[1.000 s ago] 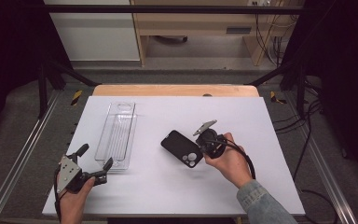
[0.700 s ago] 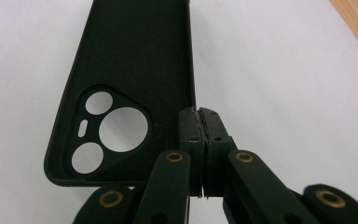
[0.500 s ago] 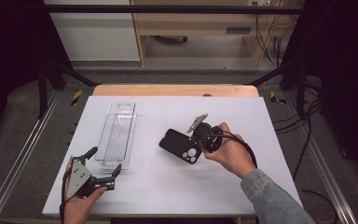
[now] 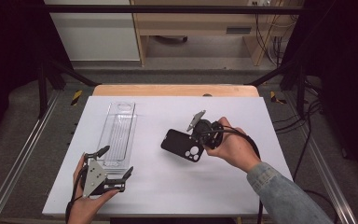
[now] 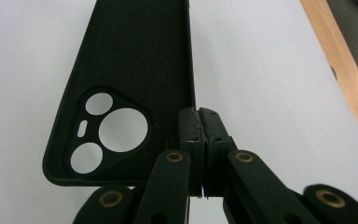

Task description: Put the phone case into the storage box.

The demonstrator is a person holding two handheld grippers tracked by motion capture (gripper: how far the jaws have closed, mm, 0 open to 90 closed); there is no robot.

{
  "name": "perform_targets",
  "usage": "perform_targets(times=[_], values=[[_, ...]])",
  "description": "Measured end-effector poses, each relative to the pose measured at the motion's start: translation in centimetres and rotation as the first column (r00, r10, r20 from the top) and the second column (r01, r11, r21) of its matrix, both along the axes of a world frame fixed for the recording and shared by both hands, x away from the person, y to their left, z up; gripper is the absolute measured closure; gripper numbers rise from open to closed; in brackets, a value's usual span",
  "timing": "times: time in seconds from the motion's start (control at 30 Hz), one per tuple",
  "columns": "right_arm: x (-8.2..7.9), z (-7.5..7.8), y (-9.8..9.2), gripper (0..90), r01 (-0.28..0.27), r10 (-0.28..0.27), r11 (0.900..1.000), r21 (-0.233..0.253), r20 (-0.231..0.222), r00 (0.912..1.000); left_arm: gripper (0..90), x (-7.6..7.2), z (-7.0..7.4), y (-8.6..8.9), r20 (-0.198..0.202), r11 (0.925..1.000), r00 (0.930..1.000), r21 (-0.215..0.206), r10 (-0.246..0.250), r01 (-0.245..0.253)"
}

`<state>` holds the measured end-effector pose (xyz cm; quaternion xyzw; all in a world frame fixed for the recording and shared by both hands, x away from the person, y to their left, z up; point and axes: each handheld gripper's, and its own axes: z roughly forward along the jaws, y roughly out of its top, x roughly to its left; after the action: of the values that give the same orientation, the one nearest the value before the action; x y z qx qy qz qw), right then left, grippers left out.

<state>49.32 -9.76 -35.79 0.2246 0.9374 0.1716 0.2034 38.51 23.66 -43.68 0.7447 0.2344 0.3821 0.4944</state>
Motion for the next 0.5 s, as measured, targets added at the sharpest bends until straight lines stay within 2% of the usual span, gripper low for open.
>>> perform_targets(times=[0.17,0.2,0.33,0.5], values=[[-0.1,0.8,0.1,89.3,-0.026,0.026,1.000,-0.006,0.013,0.9996,1.0,0.4,0.1,-1.5,-0.010,0.9990,0.9994,0.030,-0.032,0.032],[-0.1,1.0,0.1,89.2,-0.035,0.035,0.999,-0.006,0.016,0.9993,1.0,0.4,0.2,-2.2,-0.011,0.9975,0.9988,0.051,-0.048,0.049],[-0.4,1.3,0.3,89.2,-0.047,0.047,0.999,0.007,0.022,0.9987,1.1,0.6,0.4,-3.1,-0.023,0.9959,0.9972,0.054,-0.071,0.072],[-0.6,1.4,0.1,89.3,-0.049,0.048,0.998,0.026,0.032,0.9983,1.2,0.8,0.6,-4.3,-0.029,0.9901,0.9946,0.096,-0.100,0.102]])
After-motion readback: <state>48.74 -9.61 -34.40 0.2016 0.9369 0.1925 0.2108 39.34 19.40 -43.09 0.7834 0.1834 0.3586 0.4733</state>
